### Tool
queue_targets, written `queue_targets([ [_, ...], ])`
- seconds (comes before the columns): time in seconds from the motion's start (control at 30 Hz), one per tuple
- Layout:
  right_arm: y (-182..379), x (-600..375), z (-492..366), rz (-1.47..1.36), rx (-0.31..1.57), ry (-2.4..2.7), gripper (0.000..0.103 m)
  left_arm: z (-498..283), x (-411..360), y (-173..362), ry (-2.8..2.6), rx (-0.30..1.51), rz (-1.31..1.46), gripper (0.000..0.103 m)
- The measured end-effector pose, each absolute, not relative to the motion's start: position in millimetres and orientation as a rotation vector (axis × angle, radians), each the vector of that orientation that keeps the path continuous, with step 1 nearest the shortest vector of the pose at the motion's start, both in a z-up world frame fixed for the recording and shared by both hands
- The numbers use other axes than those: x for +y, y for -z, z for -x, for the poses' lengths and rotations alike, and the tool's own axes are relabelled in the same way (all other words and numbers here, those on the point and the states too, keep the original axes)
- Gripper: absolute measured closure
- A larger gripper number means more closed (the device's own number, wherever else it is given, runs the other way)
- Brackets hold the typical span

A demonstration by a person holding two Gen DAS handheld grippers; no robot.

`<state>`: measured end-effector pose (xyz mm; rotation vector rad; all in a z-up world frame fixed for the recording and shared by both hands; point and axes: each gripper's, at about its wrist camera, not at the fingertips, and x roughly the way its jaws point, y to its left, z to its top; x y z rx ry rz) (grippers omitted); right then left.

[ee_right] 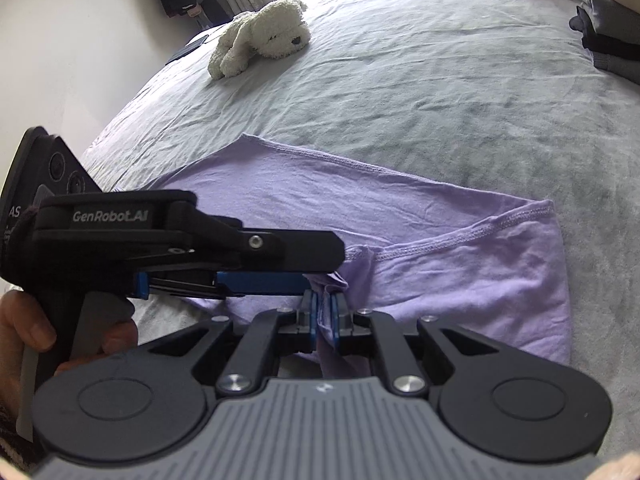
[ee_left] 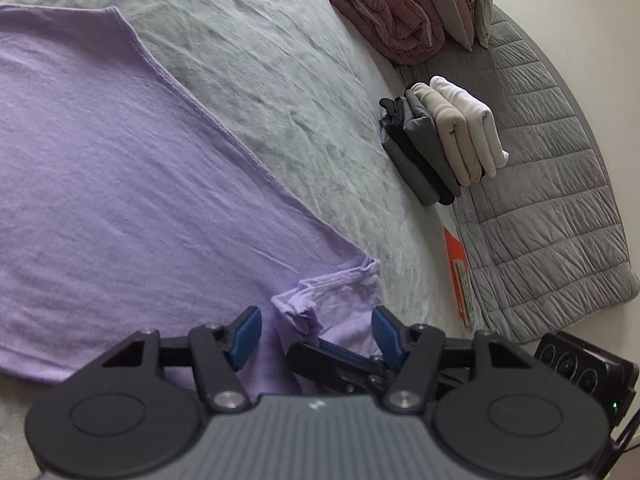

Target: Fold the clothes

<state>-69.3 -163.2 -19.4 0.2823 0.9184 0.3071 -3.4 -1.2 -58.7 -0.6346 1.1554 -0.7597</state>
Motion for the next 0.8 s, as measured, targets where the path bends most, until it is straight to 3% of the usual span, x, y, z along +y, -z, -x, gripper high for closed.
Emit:
queue_targets([
  [0.03, 21, -162, 69, -0.276, 0.920, -0.307, 0.090, 3, -3, 60, 0.752, 1.155, 0.632, 0.056],
  [0.3, 24, -171, 73, -0.248, 0.916, -0.272, 0.087, 3, -12, 68, 0.719, 1.149, 0.603, 0.076],
  [0.37, 24, -172, 74, -0.246, 0.916, -0.267, 0.080, 4, -12, 66, 0.713, 1.148, 0.581, 0.077],
  [0.43, 21, -172, 78, -0.224, 0.902, -0.265, 0.062, 5, -12, 64, 0.709, 1.149, 0.559, 0.077],
  [0.53, 18, -169, 84, -0.172, 0.876, -0.261, 0.052, 7, -11, 60, 0.705, 1.141, 0.522, 0.077],
  [0.8, 26, -151, 90, -0.021, 0.858, -0.254, 0.051, 5, -5, 57, 0.677, 1.132, 0.513, 0.077],
])
